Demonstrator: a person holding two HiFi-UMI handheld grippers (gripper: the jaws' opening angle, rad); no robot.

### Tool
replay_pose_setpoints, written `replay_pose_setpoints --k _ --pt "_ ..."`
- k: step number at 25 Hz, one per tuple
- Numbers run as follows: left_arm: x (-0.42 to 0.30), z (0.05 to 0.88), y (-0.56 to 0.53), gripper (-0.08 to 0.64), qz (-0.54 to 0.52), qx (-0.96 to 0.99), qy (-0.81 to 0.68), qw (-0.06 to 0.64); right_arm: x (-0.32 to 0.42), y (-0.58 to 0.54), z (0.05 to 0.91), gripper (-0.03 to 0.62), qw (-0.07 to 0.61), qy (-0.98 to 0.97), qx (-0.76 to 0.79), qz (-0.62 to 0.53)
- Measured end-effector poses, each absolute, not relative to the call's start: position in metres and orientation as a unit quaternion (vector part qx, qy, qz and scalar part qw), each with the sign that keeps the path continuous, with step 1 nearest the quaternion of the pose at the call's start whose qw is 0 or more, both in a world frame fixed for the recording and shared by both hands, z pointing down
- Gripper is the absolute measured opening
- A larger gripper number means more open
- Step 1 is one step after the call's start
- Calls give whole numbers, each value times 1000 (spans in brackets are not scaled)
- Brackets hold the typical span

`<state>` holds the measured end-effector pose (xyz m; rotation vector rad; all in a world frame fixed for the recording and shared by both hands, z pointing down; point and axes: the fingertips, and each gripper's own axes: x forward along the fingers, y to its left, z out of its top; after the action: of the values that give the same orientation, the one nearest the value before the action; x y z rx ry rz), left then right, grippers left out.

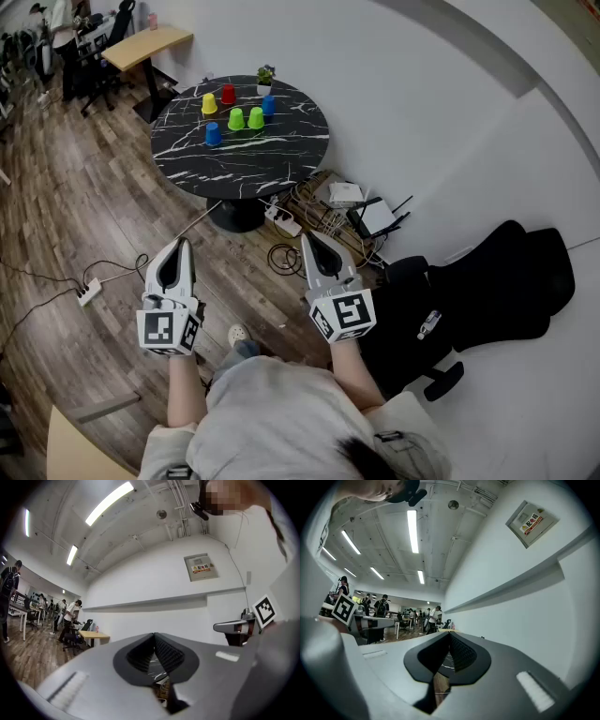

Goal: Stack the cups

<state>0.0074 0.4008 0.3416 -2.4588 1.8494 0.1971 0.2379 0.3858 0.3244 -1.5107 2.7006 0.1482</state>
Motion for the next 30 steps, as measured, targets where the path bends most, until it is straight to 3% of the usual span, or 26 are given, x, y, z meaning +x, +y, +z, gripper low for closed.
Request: replay_pose_setpoints --k 30 --pt "-52 337 278 57 75 -818 569 40 181 273 316 5 50 856 -510 69"
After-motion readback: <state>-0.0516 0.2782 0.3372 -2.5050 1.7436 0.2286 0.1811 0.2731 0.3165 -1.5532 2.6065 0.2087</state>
